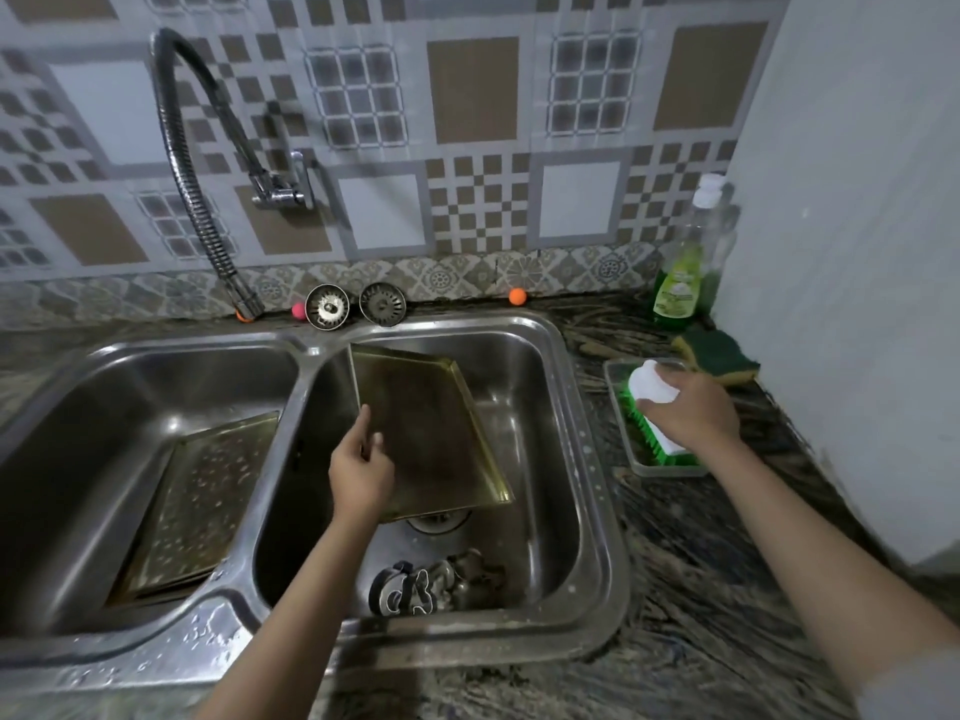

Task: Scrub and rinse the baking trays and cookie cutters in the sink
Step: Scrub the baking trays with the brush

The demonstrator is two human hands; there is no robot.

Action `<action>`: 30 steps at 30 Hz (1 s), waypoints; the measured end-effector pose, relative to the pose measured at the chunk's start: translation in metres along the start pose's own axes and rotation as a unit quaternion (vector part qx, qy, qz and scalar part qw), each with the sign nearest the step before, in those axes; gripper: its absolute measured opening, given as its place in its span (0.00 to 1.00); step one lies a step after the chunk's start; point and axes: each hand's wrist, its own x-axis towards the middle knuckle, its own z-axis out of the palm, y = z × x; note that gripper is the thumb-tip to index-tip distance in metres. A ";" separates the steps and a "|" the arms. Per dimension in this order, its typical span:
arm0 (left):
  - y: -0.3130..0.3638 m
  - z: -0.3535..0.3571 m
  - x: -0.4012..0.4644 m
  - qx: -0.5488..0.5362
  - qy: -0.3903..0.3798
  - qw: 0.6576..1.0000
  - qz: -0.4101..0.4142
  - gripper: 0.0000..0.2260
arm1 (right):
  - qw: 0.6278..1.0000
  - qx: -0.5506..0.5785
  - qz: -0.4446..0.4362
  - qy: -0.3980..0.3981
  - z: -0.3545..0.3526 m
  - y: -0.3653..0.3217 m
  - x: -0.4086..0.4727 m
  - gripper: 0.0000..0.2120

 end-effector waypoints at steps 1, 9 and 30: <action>0.001 -0.001 -0.002 -0.007 -0.005 1.000 -0.004 0.20 | 1.000 0.017 0.005 0.014 -0.004 -0.003 -0.003 0.28; 0.022 -0.009 -0.022 -0.043 -0.051 0.994 0.084 0.20 | 0.958 0.267 -0.109 0.004 0.017 -0.089 -0.065 0.29; 0.039 -0.036 -0.018 -0.095 -0.131 0.978 0.130 0.24 | 0.952 0.290 -0.088 0.047 0.122 -0.171 -0.055 0.28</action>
